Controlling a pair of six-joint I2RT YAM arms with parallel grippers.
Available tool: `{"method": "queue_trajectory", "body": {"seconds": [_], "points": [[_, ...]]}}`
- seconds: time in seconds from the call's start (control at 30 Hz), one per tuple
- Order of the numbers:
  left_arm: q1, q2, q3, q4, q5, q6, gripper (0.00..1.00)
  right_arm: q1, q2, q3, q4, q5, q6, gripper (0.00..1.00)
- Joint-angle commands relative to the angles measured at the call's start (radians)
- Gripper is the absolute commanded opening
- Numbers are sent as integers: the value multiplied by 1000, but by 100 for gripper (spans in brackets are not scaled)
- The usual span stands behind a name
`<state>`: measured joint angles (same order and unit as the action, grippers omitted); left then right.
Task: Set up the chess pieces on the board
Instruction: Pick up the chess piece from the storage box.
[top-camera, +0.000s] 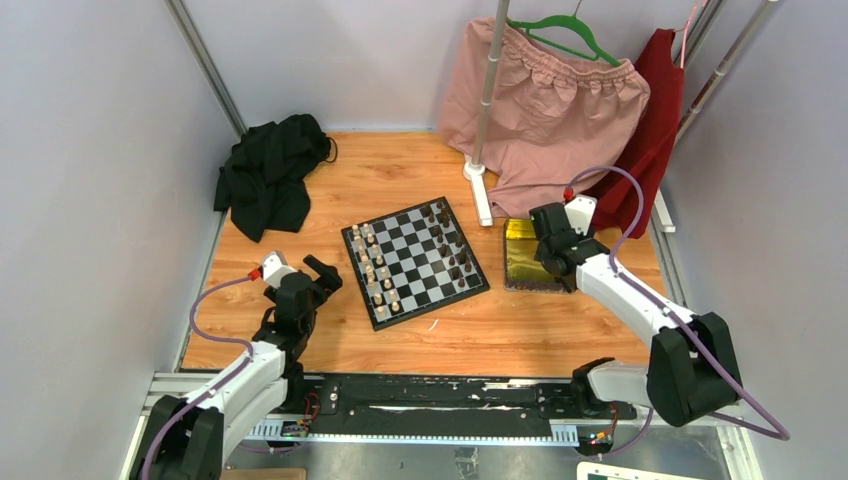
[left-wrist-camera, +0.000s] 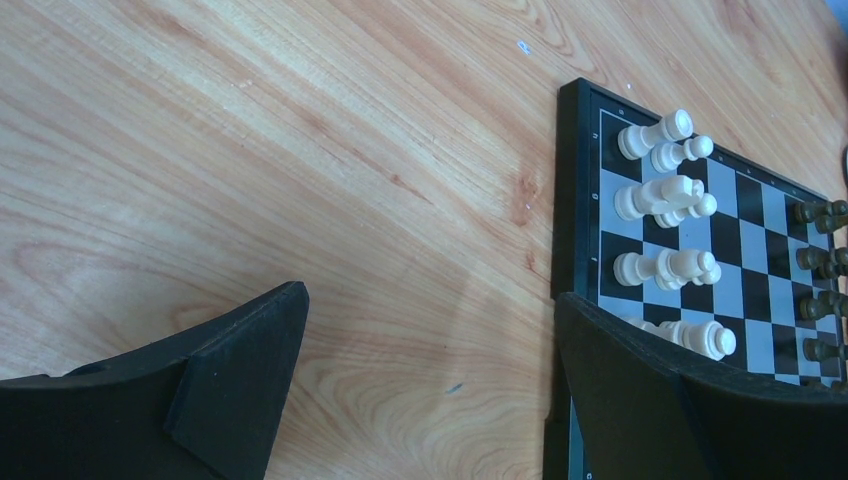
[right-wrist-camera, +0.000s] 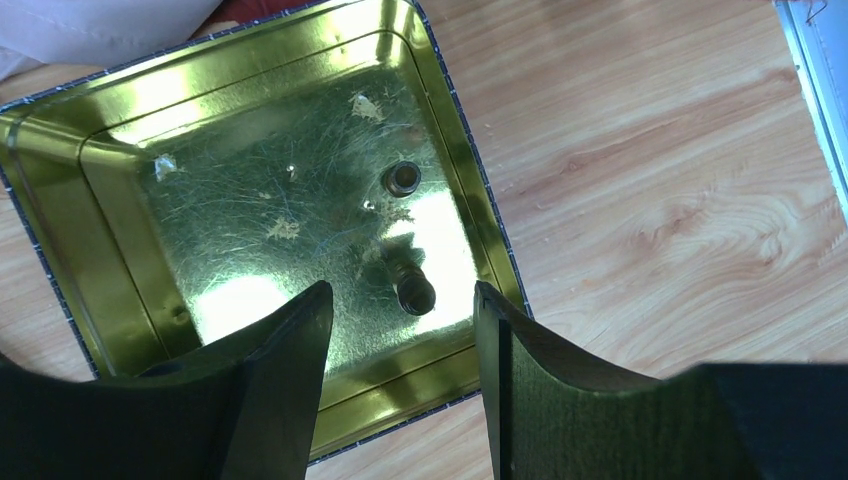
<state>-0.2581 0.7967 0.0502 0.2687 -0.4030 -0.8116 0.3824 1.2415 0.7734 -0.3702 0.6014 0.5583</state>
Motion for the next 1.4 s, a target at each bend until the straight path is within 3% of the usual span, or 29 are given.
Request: {"method": "queue_trajectory", "body": {"seconds": [0.0,0.73,0.87,1.13,1.37], "points": [[3,6,11,37,0,-1,100,-23,18,-21,21,-6,35,57],[3,10,10,38,1,-1,100,-65,100,-75,96,-52,46,51],[3,10,10,38,3,-1,100,-66,101,-84,105,-52,46,42],[3,9,10,38,3,-2,100,-71,99,-93,109,-43,43,5],[3,9,10,38,3,-1,100,-71,72,-86,105,-45,18,0]]}}
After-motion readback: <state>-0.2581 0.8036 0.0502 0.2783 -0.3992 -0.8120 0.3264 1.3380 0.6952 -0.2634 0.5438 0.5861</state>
